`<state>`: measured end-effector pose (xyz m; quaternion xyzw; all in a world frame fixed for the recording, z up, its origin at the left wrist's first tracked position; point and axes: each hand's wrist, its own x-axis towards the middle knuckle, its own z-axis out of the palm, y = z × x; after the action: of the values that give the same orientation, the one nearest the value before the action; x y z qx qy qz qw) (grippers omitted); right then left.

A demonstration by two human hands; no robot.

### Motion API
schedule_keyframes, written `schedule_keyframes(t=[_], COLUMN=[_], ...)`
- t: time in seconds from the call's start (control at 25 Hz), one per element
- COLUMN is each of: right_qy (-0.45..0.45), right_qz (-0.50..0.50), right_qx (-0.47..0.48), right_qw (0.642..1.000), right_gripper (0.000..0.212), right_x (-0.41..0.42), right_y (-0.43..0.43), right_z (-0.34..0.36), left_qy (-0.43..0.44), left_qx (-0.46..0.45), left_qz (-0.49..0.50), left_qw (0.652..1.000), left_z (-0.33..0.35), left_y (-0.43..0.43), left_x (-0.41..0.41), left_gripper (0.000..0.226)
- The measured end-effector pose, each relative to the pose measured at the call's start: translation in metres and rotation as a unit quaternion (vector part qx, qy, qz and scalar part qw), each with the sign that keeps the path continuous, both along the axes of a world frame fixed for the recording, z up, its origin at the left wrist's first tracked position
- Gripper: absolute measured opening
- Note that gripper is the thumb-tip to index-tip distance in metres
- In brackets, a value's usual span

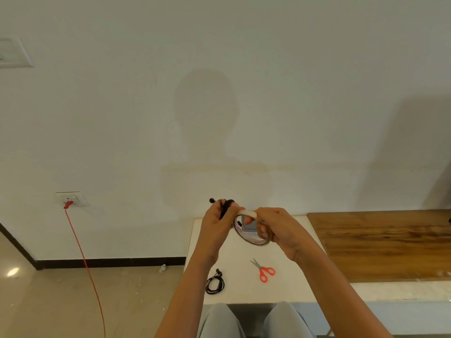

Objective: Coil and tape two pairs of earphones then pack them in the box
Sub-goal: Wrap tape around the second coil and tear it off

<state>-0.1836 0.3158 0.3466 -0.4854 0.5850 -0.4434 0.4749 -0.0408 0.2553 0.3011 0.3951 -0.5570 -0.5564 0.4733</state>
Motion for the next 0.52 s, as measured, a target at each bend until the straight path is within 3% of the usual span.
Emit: schedule_keyframes(t=[0.12, 0.28, 0.4, 0.52], right_qy=[-0.079, -0.184, -0.176, -0.106], right_qz=[0.009, 0.066, 0.087, 0.076], right_qx=[0.032, 0.026, 0.003, 0.0], right_qw=[0.996, 0.98, 0.98, 0.991], right_gripper=[0.035, 0.031, 0.033, 0.034], right_x=[-0.0011, -0.0023, -0.0045, -0.0065], right_y=[-0.0027, -0.0031, -0.0015, -0.0023], right_z=[0.002, -0.0027, -0.0068, -0.0074], left_qy=[-0.087, -0.053, -0.042, -0.055], left_qx=[-0.051, -0.013, -0.012, -0.038], left_qz=[0.002, 0.001, -0.005, -0.013], left_qw=[0.995, 0.999, 0.999, 0.998], left_z=[0.0035, 0.0002, -0.0022, 0.0005], left_y=[0.0035, 0.002, 0.002, 0.0], left_x=[-0.0001, 0.0005, 0.0017, 0.0065], left_gripper=[0.019, 0.021, 0.023, 0.021])
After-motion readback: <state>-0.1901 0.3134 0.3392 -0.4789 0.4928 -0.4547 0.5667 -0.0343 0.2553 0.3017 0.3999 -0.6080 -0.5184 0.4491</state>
